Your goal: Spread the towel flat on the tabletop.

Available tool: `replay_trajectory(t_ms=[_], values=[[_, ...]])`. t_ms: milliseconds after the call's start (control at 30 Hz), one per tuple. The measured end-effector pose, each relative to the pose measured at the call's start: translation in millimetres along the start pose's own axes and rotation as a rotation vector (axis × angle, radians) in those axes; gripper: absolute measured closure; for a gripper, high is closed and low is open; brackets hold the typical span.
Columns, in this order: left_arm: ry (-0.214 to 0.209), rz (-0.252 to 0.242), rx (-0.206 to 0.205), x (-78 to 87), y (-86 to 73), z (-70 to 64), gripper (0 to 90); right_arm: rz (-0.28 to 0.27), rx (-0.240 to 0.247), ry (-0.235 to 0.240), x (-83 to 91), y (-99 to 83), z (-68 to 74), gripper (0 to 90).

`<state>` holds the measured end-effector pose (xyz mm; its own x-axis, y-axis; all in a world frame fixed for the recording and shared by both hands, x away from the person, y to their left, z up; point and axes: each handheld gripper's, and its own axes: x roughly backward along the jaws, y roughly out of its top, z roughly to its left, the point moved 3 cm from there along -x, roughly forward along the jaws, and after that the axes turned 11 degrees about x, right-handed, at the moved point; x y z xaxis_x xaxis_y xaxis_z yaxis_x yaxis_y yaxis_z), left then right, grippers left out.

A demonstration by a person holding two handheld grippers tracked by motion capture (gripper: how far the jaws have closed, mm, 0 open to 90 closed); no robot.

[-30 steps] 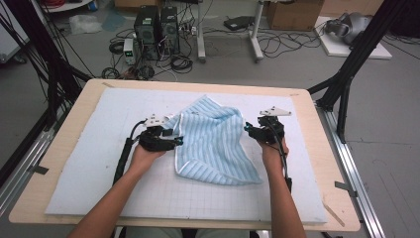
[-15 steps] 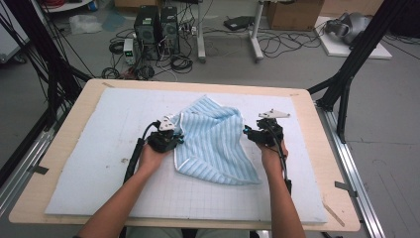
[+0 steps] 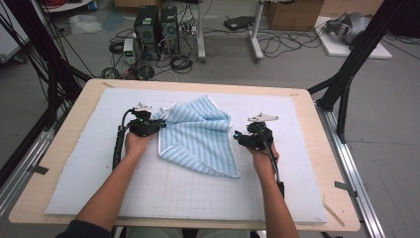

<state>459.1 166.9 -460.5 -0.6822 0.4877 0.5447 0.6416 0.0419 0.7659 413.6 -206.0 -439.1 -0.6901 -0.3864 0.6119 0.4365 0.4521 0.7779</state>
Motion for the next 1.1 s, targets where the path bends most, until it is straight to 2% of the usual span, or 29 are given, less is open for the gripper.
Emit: replay_trajectory(t_ms=[100, 167, 300, 367, 433, 500, 600, 633, 700, 733, 800, 867, 900, 967, 1100], values=[[-0.027, -0.036, -0.016, 13.5, 3.3, -1.6, 55.5, 0.020, -0.007, 0.014, 0.2, -2.2, 0.1, 42.4], [-0.072, -0.059, -0.013, 23.6, 6.3, -4.4, 52.7, 0.023, -0.016, 0.021, 2.0, -2.3, 0.8, 42.3], [-0.172, -0.062, -0.083, 36.3, 3.0, -22.0, 51.5, 0.016, -0.009, 0.037, 6.5, 0.2, 6.1, 42.0], [-0.214, -0.035, -0.114, 37.3, -2.1, -32.1, 50.7, 0.012, 0.005, 0.051, 8.4, 1.8, 10.1, 41.5], [-0.241, -0.011, -0.134, 34.3, -8.5, -41.6, 48.6, 0.010, 0.003, 0.089, 10.3, 3.3, 14.8, 41.4], [-0.264, 0.032, -0.155, 28.5, -15.6, -49.2, 48.5, 0.020, 0.017, 0.103, 12.3, 4.0, 18.8, 41.3], [-0.276, 0.082, -0.163, 20.4, -26.6, -56.2, 48.5, 0.019, 0.024, 0.114, 17.0, 4.9, 20.9, 41.3], [-0.272, 0.096, -0.163, 18.6, -30.0, -57.3, 48.5, 0.020, 0.020, 0.118, 18.9, 4.7, 20.9, 41.6], [-0.244, 0.130, -0.189, 15.3, -36.1, -58.8, 48.7, 0.029, 0.024, 0.133, 21.0, 2.6, 19.8, 42.2], [-0.239, 0.157, -0.202, 13.9, -38.9, -59.9, 49.5, 0.044, 0.022, 0.137, 21.6, 0.5, 18.8, 42.2], [-0.240, 0.183, -0.243, 13.5, -42.3, -63.3, 56.4, 0.041, 0.007, 0.141, 23.9, -5.1, 17.2, 43.2], [-0.247, 0.183, -0.285, 15.3, -44.2, -67.7, 67.5, 0.045, -0.009, 0.144, 27.2, -11.7, 16.6, 42.4], [-0.261, 0.173, -0.310, 17.1, -45.4, -70.0, 77.1, 0.046, -0.018, 0.149, 28.9, -15.4, 16.3, 41.4], [-0.281, 0.159, -0.309, 20.7, -49.0, -71.6, 83.4, 0.039, -0.037, 0.157, 32.7, -22.6, 16.8, 41.3], [-0.295, 0.153, -0.305, 32.2, -58.7, -73.1, 84.5, 0.031, -0.048, 0.164, 40.0, -35.8, 21.9, 41.2]])
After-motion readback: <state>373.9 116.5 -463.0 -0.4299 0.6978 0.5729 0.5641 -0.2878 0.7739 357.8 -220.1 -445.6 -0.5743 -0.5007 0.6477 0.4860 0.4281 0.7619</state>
